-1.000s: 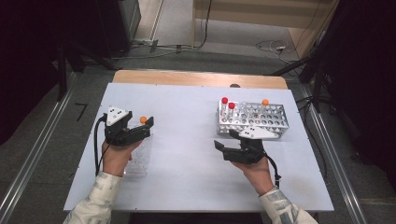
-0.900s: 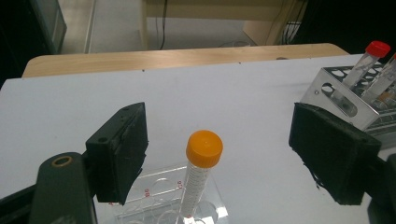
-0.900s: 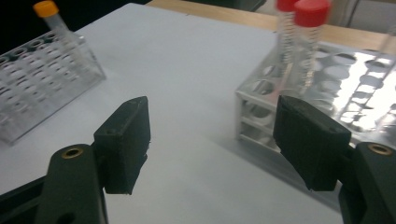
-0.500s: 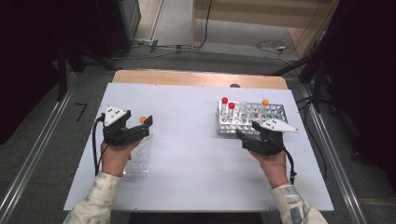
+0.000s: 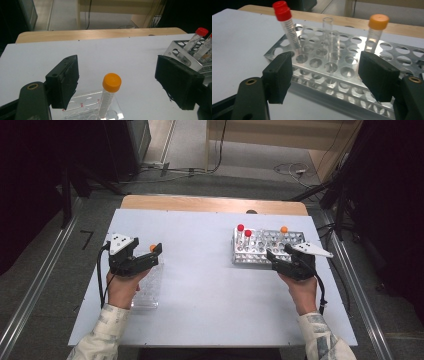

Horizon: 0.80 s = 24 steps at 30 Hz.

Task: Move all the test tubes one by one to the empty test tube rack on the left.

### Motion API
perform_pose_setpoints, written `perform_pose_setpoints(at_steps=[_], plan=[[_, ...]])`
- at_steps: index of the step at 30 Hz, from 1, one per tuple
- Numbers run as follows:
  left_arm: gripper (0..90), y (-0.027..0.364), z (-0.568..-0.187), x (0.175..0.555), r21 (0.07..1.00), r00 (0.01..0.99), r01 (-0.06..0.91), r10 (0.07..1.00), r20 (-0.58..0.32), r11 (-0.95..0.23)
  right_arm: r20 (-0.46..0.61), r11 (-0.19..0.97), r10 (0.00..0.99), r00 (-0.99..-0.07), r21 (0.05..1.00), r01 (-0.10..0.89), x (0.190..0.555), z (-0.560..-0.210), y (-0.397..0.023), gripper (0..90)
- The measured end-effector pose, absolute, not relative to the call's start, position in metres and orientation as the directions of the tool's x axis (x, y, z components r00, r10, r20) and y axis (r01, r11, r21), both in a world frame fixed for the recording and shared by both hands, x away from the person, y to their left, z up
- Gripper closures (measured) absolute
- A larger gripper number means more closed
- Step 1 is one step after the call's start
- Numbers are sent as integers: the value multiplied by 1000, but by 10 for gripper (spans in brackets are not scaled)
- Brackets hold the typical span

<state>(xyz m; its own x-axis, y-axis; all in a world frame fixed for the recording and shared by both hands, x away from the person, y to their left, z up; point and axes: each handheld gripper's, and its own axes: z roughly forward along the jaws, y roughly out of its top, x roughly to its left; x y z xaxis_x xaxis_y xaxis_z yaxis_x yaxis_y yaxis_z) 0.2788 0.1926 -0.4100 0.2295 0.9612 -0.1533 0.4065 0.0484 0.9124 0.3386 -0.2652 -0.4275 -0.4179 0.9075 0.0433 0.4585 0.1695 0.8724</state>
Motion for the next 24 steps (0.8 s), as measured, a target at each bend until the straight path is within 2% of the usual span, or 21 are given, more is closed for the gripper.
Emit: perform_pose_setpoints(at_steps=[12, 24], plan=[[196, 194, -409, 279, 914, 230, 402, 960, -160, 55, 23, 153, 940, -340, 862, 484, 361, -436, -276, 290], [197, 194, -410, 280, 913, 233, 405, 959, -161, 55, -1, 147, 959, -283, 856, 496, 392, -441, -278, 488]])
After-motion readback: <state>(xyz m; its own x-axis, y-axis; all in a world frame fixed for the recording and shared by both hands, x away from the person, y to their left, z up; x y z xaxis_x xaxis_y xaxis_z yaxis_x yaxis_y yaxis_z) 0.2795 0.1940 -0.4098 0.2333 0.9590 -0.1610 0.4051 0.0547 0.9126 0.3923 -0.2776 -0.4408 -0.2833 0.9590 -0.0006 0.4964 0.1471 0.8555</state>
